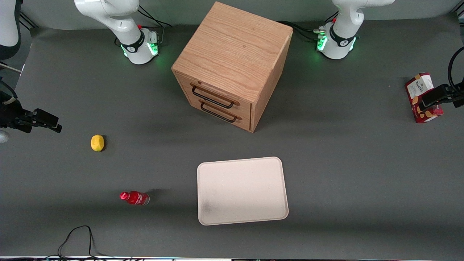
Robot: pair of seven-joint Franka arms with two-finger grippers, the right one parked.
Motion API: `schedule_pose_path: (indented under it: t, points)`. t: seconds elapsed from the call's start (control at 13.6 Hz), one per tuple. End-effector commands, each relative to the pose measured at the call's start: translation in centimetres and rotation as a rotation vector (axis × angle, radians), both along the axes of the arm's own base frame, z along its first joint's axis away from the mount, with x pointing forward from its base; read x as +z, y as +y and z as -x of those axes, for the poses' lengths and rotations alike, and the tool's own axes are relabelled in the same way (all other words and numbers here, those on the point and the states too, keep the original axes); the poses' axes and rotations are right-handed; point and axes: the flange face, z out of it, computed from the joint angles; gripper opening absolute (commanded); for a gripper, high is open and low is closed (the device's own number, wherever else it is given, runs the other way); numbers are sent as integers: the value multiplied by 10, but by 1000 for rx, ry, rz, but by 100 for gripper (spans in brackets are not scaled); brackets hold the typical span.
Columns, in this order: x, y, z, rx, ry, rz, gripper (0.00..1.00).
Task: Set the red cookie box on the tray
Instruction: 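Move the left gripper over the red shortbread box and lower it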
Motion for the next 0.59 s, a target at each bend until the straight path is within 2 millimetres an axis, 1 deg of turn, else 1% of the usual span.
schedule_pose_path:
  t: [0.0,0.51]
  points:
    - [1,-5,3,7,6,8,100]
    - [1,-1,5,10,24,10,100]
